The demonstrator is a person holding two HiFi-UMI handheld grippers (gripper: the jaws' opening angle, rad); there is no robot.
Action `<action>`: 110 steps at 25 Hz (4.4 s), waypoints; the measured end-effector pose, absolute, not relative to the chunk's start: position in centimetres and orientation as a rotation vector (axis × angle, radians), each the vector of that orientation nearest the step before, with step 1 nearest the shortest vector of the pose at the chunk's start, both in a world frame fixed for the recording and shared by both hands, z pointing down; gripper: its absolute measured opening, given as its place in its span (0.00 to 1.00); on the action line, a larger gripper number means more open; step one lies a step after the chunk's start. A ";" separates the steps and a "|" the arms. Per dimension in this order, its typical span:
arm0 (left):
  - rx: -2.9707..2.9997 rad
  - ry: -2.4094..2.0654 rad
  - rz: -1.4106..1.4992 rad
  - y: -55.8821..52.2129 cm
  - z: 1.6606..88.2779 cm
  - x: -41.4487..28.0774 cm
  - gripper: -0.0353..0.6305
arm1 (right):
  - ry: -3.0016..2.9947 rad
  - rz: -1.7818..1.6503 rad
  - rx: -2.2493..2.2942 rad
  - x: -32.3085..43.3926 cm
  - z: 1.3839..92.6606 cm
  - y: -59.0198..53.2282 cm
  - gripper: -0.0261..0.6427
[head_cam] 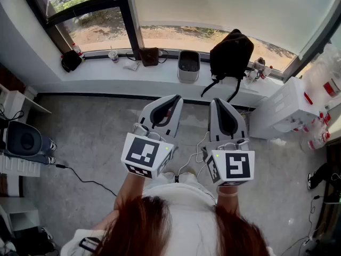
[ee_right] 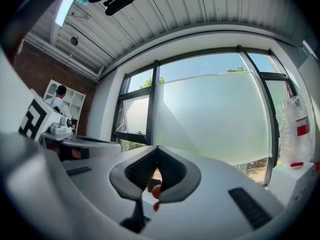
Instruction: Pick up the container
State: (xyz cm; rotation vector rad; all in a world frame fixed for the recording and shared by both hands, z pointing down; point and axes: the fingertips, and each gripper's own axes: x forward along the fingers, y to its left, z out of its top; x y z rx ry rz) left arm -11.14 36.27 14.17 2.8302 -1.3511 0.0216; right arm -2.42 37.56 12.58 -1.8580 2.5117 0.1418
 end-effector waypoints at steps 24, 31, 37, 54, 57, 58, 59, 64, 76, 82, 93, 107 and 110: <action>2.760 -1.472 0.027 32.0 15.9 -3.8 0.08 | 2.563 0.140 -1.733 4.4 14.5 33.4 0.08; 2.702 -1.531 0.077 30.3 17.2 -2.4 0.08 | 2.586 0.107 -1.706 6.4 15.6 30.8 0.08; 2.680 -1.549 0.100 27.0 18.2 -2.3 0.08 | 2.599 0.086 -1.696 6.9 16.7 27.8 0.08; 2.726 -1.503 0.108 13.1 18.5 -4.9 0.08 | 2.533 0.088 -1.801 5.3 17.1 14.3 0.08; 2.730 -1.501 0.109 10.6 18.6 -6.3 0.08 | 2.526 0.088 -1.814 4.2 17.1 11.8 0.08; 2.732 -1.498 0.107 9.8 18.6 -6.8 0.08 | 2.522 0.086 -1.819 3.8 17.1 11.1 0.08; 2.734 -1.494 0.105 9.0 18.6 -7.3 0.08 | 2.520 0.087 -1.825 3.4 17.1 10.4 0.08; 2.737 -1.475 0.091 6.3 19.1 -8.7 0.08 | 2.508 0.118 -1.862 1.9 17.3 8.1 0.08; 2.722 -1.401 0.105 2.5 22.4 -8.9 0.08 | 2.520 0.184 -1.943 1.6 19.5 4.5 0.08; 2.658 -1.456 0.099 -0.7 25.4 -8.4 0.08 | 2.550 0.194 -1.954 2.4 22.6 1.5 0.08; 2.600 -1.497 0.200 -7.1 31.8 -6.9 0.08 | 2.604 0.126 -1.910 4.0 28.8 -5.5 0.08; 2.501 -1.528 0.276 -11.9 42.6 -5.4 0.08 | 2.765 0.020 -1.902 5.9 40.9 -11.3 0.08; 2.489 -1.512 0.276 -12.2 44.8 -5.1 0.08 | 2.773 -0.020 -1.908 5.9 43.1 -11.8 0.08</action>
